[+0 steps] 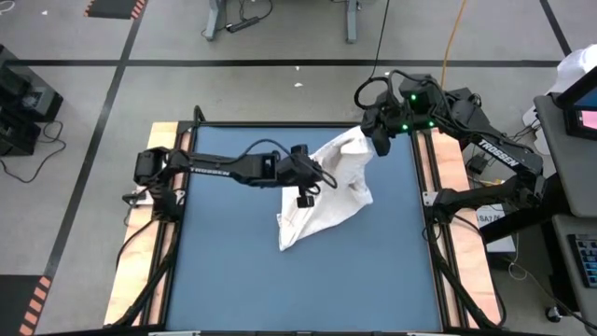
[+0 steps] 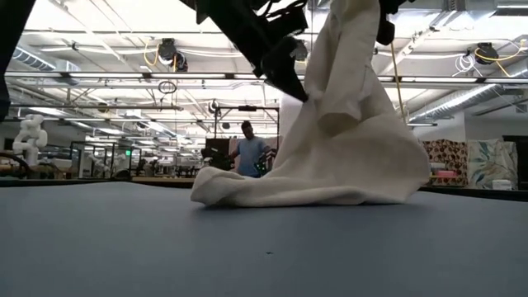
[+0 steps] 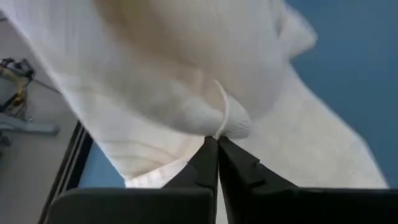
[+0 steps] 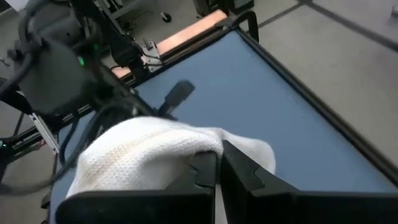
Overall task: Roll towel into tight, uniform cylinder
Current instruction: Roll the white towel
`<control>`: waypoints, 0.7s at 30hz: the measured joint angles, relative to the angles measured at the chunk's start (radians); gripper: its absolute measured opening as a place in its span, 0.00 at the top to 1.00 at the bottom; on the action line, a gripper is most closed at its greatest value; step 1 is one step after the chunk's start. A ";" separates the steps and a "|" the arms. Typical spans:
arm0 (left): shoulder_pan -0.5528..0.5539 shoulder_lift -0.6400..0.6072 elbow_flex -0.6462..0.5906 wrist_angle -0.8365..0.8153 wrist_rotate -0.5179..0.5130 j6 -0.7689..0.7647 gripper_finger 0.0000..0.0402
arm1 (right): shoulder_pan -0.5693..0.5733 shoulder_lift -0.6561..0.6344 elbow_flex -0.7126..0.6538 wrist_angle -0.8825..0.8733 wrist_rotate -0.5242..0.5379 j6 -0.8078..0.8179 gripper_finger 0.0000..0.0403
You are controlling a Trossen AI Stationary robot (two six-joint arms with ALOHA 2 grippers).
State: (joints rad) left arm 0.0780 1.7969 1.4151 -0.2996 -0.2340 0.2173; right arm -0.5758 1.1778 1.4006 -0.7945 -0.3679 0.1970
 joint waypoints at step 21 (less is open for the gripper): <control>0.049 -0.418 0.015 -0.164 0.083 0.088 1.00 | 0.002 0.001 0.001 0.318 0.081 0.183 1.00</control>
State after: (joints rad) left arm 0.1272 1.3785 1.4303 -0.4639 -0.1510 0.3050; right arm -0.5739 1.1784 1.4016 -0.4769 -0.2864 0.3801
